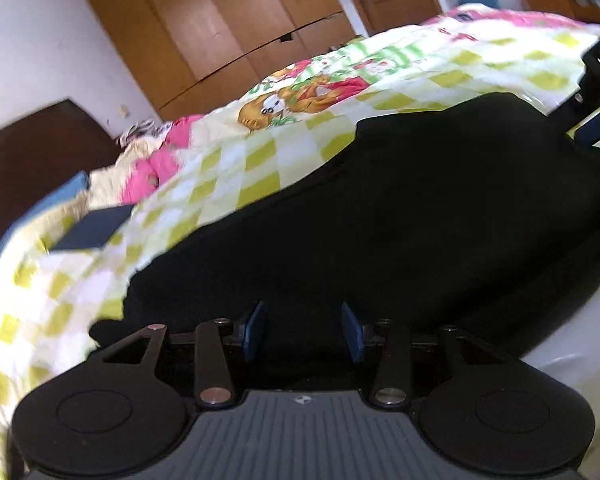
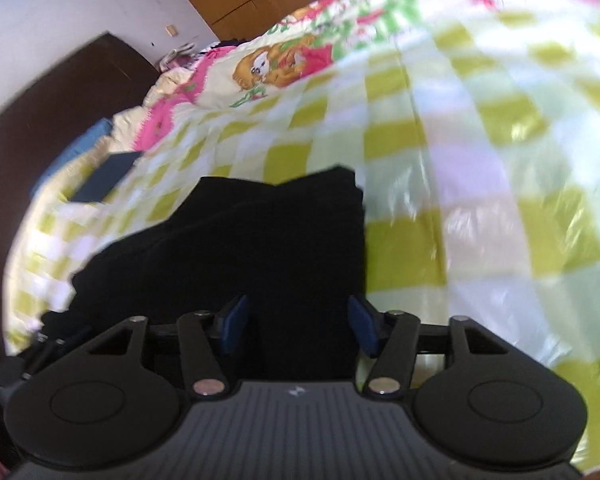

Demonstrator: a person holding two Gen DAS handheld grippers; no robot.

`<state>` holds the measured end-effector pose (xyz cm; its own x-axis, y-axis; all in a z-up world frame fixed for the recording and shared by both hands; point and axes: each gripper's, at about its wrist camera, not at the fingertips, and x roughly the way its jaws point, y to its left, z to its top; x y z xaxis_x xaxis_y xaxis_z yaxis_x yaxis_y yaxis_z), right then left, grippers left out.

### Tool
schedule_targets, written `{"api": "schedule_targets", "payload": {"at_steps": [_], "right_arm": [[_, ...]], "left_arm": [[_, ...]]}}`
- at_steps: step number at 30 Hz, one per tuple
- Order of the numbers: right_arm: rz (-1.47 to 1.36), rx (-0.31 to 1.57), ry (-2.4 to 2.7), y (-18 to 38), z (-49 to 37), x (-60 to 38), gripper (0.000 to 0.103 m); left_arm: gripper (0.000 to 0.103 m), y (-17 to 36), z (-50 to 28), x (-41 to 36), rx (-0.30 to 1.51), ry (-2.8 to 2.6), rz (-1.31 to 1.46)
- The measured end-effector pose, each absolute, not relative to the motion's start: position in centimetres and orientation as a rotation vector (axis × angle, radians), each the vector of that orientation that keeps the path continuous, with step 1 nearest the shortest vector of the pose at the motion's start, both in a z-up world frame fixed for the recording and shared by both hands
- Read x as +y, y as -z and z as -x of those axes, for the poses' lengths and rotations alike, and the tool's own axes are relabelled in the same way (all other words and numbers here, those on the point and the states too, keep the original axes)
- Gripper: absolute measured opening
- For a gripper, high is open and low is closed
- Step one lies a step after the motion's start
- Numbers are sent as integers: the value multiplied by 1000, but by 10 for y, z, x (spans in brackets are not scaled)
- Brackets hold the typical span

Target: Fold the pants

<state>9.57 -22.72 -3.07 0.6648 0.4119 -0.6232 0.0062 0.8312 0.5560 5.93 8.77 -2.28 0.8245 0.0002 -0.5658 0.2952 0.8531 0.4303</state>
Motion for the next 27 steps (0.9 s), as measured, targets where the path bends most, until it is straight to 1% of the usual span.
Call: {"api": "schedule_targets", "payload": {"at_steps": [3, 6, 10, 12, 14, 17, 21, 23, 24, 25, 26, 27], "right_arm": [[-670, 809, -310, 36, -95, -250, 64], [-719, 827, -320, 41, -94, -268, 65], [-885, 857, -434, 62, -101, -274, 65], [-904, 855, -473, 60, -109, -268, 66], [-956, 815, -549, 53, -112, -270, 66], [-972, 780, -623, 52, -121, -273, 66], [-1001, 887, -597, 80, -153, -253, 67], [-958, 889, -624, 76, -158, -241, 70], [-941, 889, -625, 71, -158, -237, 68], [-961, 891, -621, 68, -156, -239, 64], [-989, 888, -625, 66, -153, -243, 47], [-1022, 881, -627, 62, -148, -249, 28]], "left_arm": [[56, 7, -64, 87, 588, 163, -482], [57, -1, -68, 79, 571, 163, -485], [57, 8, -79, 64, 587, 180, -516], [57, 15, -83, 59, 601, 183, -531], [57, 16, -84, 57, 602, 178, -543], [57, 15, -86, 59, 606, 181, -537], [57, 18, -92, 57, 600, 179, -554], [57, 16, -94, 57, 597, 174, -567], [57, 16, -94, 57, 597, 170, -572], [57, 17, -95, 58, 602, 168, -577], [58, 17, -95, 59, 605, 168, -583], [58, 17, -95, 59, 605, 169, -590]]}}
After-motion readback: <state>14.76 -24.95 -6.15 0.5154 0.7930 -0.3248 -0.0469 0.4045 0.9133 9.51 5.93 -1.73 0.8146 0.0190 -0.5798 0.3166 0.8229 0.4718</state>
